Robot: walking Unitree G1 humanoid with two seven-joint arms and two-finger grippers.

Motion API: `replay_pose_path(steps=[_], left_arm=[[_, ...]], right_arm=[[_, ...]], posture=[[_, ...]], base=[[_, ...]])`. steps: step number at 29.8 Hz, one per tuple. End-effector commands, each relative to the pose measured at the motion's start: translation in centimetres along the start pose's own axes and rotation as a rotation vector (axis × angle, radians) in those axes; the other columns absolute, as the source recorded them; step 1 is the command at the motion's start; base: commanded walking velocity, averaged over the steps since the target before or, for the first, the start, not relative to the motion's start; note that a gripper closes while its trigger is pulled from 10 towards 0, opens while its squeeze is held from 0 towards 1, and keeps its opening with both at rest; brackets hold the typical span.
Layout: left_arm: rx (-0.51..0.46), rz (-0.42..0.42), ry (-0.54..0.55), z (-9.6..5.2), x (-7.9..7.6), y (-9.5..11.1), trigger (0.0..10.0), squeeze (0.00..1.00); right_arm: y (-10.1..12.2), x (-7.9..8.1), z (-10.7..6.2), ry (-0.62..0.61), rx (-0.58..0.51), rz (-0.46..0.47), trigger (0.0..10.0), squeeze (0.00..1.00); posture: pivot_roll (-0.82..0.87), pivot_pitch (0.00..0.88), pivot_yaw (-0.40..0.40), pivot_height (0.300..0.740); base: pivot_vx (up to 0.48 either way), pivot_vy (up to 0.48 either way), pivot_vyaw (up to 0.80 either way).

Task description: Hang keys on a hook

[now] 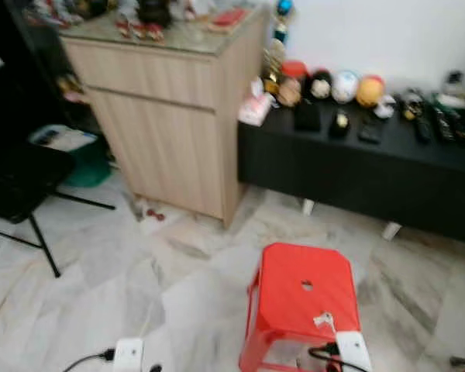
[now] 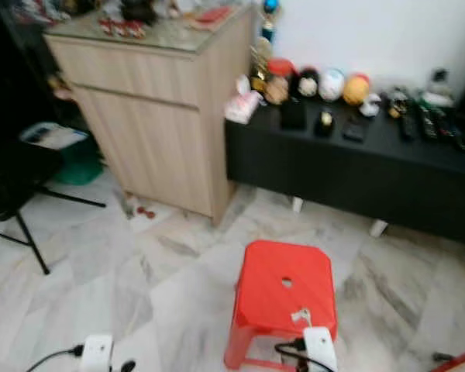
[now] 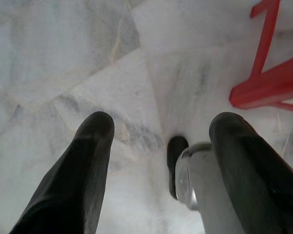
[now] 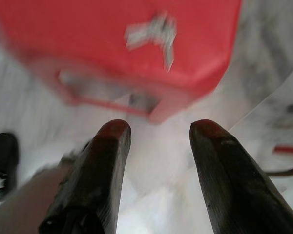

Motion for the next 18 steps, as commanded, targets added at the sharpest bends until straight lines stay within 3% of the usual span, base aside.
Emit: replay_pose_path(steps=[1,5,10,18], left_arm=[[0.026,0.016,0.019,-0.18,0.97,-0.58,10.0,0.00],[0.027,0.016,0.021,-0.19,1.02,-0.61,10.0,0.00],[0.035,0.023,0.019,-0.19,0.96,-0.72,10.0,0.00],[0.035,0.029,0.016,-0.18,0.92,-0.70,10.0,0.00]], right_arm=[[0.56,0.62,0.06,0.006,-0.018,0.024,10.0,0.00],[0.76,0.40,0.09,-0.008,-0.020,0.033,10.0,0.00],[0.93,0.44,0.10,-0.008,-0.026,0.039,10.0,0.00],[1.16,0.27,0.11,-0.018,-0.037,0.039,10.0,0.00]], posture=[[0.01,0.061,-0.057,0.740],[0.01,0.061,-0.057,0.740],[0.00,0.062,-0.057,0.740],[0.01,0.067,-0.058,0.740]], base=[[0.277,0.000,0.00],[0.260,0.000,0.00],[0.000,0.000,-0.66],[0.000,0.000,0.00]])
Point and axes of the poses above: a point about 5 cm out from each wrist's last joint towards the gripper, its own z axis pointing out of the wrist towards the gripper, its own y axis along the axis of the wrist's last joint, x = y × z, the point moved 4 cm from there along z, pointing out of the wrist towards the gripper, and after that the axes turned 8 degrees about -z, right-handed, at the moved point
